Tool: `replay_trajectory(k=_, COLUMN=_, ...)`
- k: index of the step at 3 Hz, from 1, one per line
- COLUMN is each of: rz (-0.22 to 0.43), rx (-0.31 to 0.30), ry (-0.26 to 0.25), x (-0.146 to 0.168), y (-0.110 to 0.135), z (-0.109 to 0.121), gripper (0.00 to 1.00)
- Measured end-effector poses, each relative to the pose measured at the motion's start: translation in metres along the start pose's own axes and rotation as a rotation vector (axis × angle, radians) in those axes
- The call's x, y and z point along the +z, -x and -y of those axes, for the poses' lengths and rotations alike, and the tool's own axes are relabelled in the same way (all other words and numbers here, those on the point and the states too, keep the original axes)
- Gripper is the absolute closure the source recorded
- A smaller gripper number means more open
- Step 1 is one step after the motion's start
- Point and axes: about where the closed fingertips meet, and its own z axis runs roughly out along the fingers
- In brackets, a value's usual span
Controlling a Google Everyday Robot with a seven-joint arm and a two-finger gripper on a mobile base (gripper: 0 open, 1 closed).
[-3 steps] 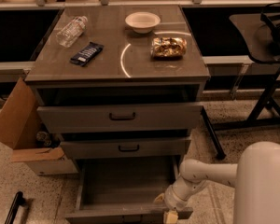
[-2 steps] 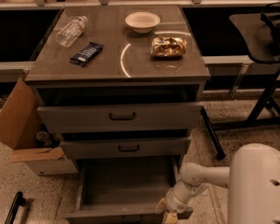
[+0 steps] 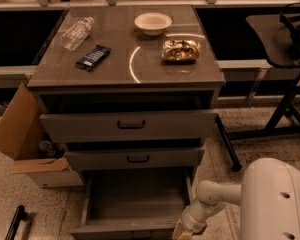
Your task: Close bottom drawer
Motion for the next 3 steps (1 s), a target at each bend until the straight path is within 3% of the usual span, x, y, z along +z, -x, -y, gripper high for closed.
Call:
replay_trajectory(k=1, rz=-0.024, rx=0.038, ry=-0.015, x=0.016, y=-0.021, z=0.008, gripper=1.0)
replay_trajectory(k=3, rz=-0.049, rx=0.081, ry=-0.061, x=0.039, y=-0.039, z=0.028, gripper=1.0)
